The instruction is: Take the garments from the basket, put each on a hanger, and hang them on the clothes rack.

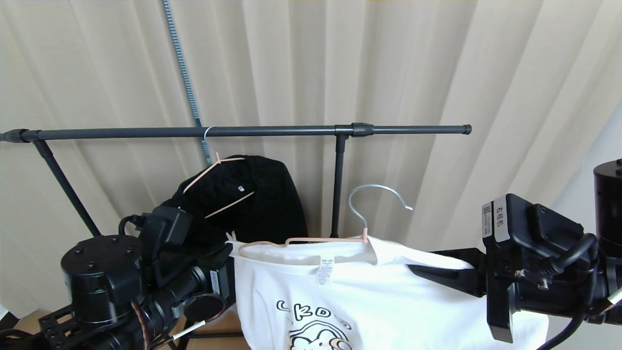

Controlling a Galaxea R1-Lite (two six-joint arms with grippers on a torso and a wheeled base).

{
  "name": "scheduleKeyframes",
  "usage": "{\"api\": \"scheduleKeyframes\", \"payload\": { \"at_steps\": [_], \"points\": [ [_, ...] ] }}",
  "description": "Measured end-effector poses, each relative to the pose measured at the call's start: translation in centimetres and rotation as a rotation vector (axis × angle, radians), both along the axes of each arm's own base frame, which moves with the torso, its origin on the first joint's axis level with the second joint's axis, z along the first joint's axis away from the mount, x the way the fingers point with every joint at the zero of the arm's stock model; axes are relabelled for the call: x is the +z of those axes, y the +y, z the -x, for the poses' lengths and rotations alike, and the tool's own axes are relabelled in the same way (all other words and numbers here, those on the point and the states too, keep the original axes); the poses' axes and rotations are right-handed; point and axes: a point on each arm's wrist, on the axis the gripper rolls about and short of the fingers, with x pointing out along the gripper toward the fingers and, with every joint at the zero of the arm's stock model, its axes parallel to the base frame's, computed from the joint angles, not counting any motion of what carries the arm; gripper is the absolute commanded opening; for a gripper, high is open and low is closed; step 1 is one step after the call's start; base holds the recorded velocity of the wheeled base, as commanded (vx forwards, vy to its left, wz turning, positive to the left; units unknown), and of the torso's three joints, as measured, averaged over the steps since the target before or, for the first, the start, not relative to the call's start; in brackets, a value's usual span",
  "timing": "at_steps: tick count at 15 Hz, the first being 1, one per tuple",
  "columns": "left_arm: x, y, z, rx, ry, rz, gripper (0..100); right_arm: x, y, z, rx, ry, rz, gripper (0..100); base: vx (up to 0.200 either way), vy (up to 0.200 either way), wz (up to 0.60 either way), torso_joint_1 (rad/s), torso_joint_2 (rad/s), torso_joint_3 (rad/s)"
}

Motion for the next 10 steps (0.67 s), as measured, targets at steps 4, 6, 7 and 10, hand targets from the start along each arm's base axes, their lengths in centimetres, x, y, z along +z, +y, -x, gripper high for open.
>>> {"api": "scheduleKeyframes", "payload": {
  "at_steps": [4, 6, 7, 10],
  "points": [
    [0.7, 0.0, -0.2, -0.002, -0.031, -0.003, 0, -0.4, -0.1, 0.1, 0.002, 0.007, 0.011, 0, 0.0, 0.0, 0.0, 0.0, 0.0, 0.0],
    [1.3, -0.1, -0.3, -0.007, -0.056, -0.014, 0, -0.7, 0.1, -0.1, 0.002, 0.017, 0.019, 0, 0.0, 0.0, 0.0, 0.0, 0.0, 0.0],
    [1.6, -0.1, -0.4, -0.01, -0.054, -0.027, 0, -0.8, 0.2, -0.2, 0.002, 0.023, 0.024, 0, 0.0, 0.0, 0.0, 0.0, 0.0, 0.0],
    [2.9, -0.4, -0.6, -0.018, -0.032, -0.053, 0, -1.3, 0.6, -0.6, -0.009, 0.033, 0.041, 0, 0.0, 0.0, 0.0, 0.0, 0.0, 0.0]
  ]
}}
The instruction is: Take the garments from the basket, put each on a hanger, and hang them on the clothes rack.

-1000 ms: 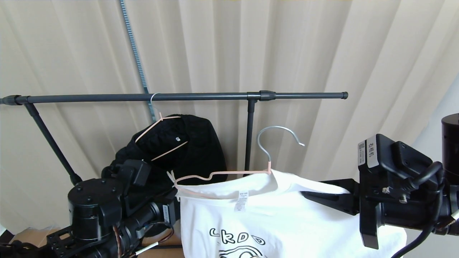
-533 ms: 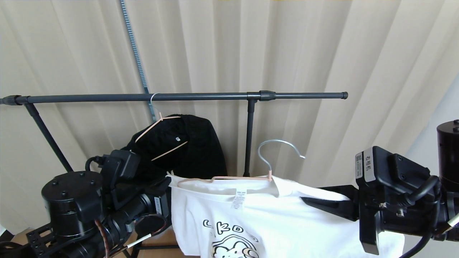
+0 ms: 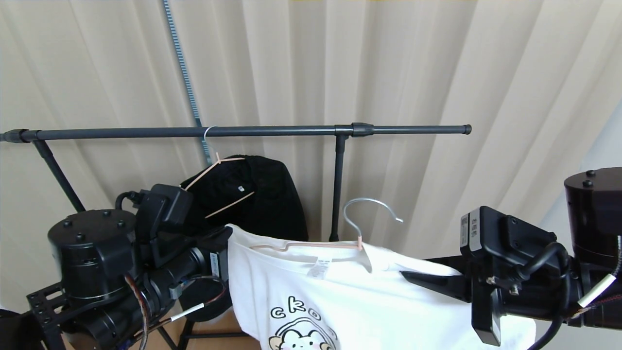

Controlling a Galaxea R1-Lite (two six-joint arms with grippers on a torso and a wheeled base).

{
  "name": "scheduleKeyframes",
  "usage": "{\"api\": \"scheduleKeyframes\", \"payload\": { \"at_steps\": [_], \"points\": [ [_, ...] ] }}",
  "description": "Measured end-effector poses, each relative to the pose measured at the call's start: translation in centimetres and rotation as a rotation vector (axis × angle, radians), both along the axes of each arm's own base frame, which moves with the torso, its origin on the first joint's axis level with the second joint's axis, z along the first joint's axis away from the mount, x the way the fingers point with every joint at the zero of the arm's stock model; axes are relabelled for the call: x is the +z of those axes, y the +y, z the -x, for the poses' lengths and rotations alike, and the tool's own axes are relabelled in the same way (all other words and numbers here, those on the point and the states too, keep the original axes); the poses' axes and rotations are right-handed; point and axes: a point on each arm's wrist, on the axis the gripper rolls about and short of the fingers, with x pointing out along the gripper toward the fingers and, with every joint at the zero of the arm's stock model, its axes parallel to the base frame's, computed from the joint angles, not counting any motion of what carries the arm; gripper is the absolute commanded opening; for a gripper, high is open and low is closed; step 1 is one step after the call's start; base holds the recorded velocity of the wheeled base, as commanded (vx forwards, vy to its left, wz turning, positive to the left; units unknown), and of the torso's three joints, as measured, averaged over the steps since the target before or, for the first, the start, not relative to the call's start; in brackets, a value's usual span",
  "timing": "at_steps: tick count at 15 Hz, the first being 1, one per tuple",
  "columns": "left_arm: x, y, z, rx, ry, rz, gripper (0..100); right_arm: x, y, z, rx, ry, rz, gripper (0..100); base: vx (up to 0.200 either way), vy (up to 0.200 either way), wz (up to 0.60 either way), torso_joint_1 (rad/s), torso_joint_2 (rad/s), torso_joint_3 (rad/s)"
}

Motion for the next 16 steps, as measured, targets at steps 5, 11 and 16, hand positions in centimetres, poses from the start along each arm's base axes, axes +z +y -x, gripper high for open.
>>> {"api": "scheduleKeyframes", "payload": {
  "at_steps": [5, 11, 16],
  "points": [
    [3.5, -0.4, 0.6, -0.041, 0.012, -0.083, 0, -0.2, 0.9, -0.9, -0.014, -0.008, -0.032, 0, 0.0, 0.0, 0.0, 0.0, 0.0, 0.0],
    [6.8, -0.1, 2.1, -0.074, -0.032, -0.126, 0, -0.1, 2.3, -1.4, -0.078, 0.011, -0.15, 0, 0.0, 0.0, 0.0, 0.0, 0.0, 0.0],
    [8.4, -1.2, 3.2, -0.147, -0.052, -0.133, 0, -0.4, 3.1, -0.8, -0.138, 0.004, -0.237, 0, 0.0, 0.0, 0.0, 0.0, 0.0, 0.0]
  ]
}}
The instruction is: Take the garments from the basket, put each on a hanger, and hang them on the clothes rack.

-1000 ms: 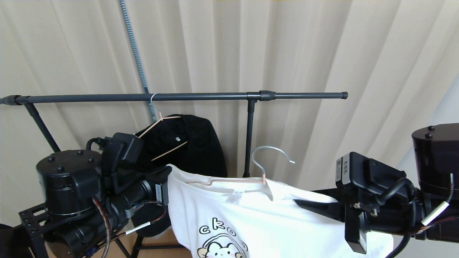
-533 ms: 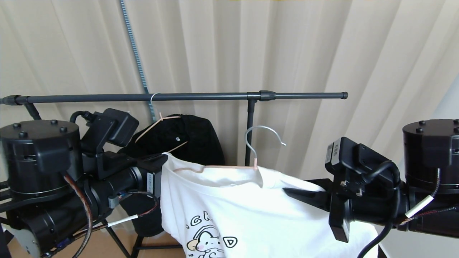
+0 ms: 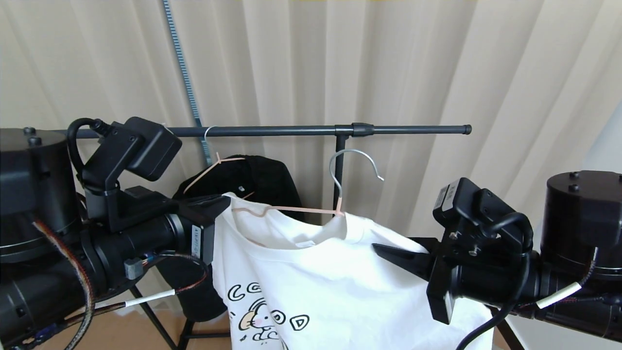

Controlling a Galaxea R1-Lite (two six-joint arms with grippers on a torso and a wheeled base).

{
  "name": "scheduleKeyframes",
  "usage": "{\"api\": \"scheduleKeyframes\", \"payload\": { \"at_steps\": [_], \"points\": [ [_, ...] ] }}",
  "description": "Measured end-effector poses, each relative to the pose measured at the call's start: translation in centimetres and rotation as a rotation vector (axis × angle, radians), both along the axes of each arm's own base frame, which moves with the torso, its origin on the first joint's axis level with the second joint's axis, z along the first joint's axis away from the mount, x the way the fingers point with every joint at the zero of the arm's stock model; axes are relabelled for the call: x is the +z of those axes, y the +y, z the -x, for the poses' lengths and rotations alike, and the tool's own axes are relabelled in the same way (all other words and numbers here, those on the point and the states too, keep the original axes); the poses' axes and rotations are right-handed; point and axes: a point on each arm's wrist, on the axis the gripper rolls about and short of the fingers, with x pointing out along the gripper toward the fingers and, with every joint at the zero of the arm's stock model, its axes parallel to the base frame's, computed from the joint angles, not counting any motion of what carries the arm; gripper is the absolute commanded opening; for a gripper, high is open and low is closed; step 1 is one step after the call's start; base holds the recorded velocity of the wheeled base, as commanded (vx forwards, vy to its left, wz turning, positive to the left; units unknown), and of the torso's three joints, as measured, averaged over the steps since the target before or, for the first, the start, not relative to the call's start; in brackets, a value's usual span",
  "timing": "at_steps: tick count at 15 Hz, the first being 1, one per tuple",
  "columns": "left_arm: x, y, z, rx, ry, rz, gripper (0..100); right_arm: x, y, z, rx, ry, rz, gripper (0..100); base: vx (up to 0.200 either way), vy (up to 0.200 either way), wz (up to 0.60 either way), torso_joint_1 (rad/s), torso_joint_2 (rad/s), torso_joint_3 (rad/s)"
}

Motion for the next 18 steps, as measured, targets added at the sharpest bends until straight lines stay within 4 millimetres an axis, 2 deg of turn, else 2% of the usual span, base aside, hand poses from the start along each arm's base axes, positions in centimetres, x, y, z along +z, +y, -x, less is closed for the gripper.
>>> {"api": "scheduleKeyframes", "payload": {
  "at_steps": [2, 7, 14, 18],
  "points": [
    [0.2, -0.7, 0.4, -0.025, -0.003, -0.002, 0, -0.2, 0.4, 0.4, -0.035, 0.012, -0.077, 0, 0.0, 0.0, 0.0, 0.0, 0.0, 0.0],
    [0.7, -2.5, 0.9, -0.086, -0.015, 0.005, 0, -1.5, 1.7, 0.0, -0.101, -0.037, -0.11, 0, 0.0, 0.0, 0.0, 0.0, 0.0, 0.0],
    [1.8, -4.9, 0.7, -0.148, -0.03, 0.036, 0, -2.7, 3.7, -0.2, -0.137, -0.038, -0.171, 0, 0.0, 0.0, 0.0, 0.0, 0.0, 0.0],
    [2.2, -6.1, 0.6, -0.163, -0.009, 0.091, 0, -3.3, 4.2, -0.5, -0.137, -0.031, -0.173, 0, 0.0, 0.0, 0.0, 0.0, 0.0, 0.0]
  ]
}}
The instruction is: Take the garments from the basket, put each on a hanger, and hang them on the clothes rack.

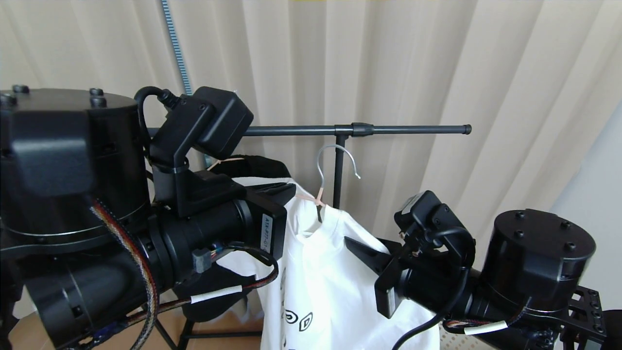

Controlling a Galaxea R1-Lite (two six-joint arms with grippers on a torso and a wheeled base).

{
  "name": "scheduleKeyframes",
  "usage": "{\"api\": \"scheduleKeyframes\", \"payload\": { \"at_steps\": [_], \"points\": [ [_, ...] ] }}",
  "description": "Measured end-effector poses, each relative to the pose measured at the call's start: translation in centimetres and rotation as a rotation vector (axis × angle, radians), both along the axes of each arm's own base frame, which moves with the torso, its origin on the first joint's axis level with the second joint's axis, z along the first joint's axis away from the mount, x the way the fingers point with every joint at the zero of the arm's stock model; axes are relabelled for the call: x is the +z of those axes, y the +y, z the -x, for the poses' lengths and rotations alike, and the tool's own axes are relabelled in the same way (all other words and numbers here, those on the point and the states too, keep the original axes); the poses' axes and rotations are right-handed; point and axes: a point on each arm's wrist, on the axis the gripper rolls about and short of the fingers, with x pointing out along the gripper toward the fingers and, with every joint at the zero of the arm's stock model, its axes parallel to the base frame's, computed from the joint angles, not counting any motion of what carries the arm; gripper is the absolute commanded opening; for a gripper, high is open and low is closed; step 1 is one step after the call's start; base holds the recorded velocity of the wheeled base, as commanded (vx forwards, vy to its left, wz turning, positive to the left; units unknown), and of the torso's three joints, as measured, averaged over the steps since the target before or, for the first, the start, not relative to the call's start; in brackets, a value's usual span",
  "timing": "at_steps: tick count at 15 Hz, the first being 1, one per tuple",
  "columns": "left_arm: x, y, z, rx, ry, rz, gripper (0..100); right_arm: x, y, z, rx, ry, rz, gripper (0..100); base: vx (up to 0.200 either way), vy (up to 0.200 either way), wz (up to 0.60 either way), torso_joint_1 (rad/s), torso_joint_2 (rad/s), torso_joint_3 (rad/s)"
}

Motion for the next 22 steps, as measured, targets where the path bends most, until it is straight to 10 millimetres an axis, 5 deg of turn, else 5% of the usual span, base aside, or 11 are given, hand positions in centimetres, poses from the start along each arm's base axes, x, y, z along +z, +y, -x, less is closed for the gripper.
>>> {"api": "scheduleKeyframes", "payload": {
  "at_steps": [18, 19, 22],
  "points": [
    [-2.5, 0.1, 0.3, -0.02, 0.04, -0.037, 0, 1.6, -0.9, 1.6, 0.055, -0.08, -0.11, 0, 0.0, 0.0, 0.0, 0.0, 0.0, 0.0],
    [-2.7, 0.0, 0.2, -0.021, 0.042, -0.04, 100, 1.7, -0.9, 1.8, 0.059, -0.082, -0.113, 0, 0.0, 0.0, 0.0, 0.0, 0.0, 0.0],
    [-3.1, -0.3, 0.1, -0.024, 0.048, -0.051, 100, 2.0, -0.9, 2.2, 0.07, -0.088, -0.122, 0, 0.0, 0.0, 0.0, 0.0, 0.0, 0.0]
  ]
}}
